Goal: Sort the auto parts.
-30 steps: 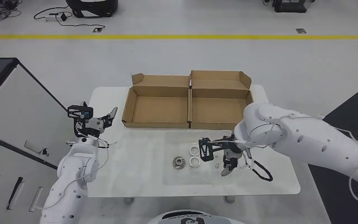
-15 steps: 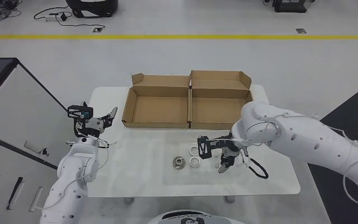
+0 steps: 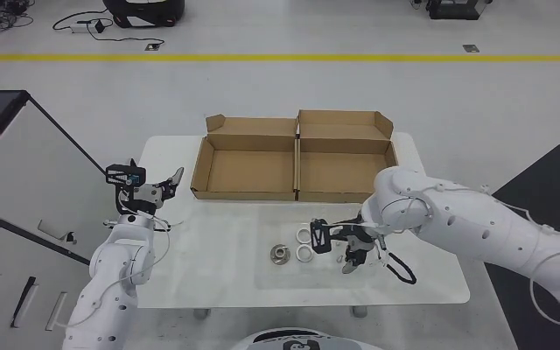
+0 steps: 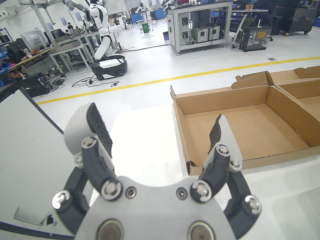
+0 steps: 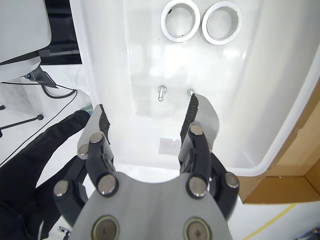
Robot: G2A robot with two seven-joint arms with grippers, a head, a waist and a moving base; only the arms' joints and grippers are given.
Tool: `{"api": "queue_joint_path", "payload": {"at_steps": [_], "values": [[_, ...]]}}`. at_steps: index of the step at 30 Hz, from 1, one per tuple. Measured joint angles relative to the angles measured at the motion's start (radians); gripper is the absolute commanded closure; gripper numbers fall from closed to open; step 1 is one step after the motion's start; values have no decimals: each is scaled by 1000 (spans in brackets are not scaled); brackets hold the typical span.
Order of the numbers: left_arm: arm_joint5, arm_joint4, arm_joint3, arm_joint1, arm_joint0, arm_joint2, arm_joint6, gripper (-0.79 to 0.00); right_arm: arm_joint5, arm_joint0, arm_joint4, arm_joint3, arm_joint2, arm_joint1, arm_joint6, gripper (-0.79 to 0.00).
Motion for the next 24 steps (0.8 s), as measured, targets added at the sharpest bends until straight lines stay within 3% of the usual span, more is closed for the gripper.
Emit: {"api": "queue_joint_path", "payload": {"at_steps": [10,12,13,24], "values": [[0,0,0,0,0,0,0,-785,-14,1,5,24,0,1,-14,-526],[0,0,0,0,0,0,0,-785,-12,-3,8,21,0,2,-12,-403],[0,0,0,0,0,0,0,-785,-11,-5,9,20,0,2,-11,-385],[0,0,0,0,0,0,0,-785,-7,-26,4,31,0,0,-7,-382]]}}
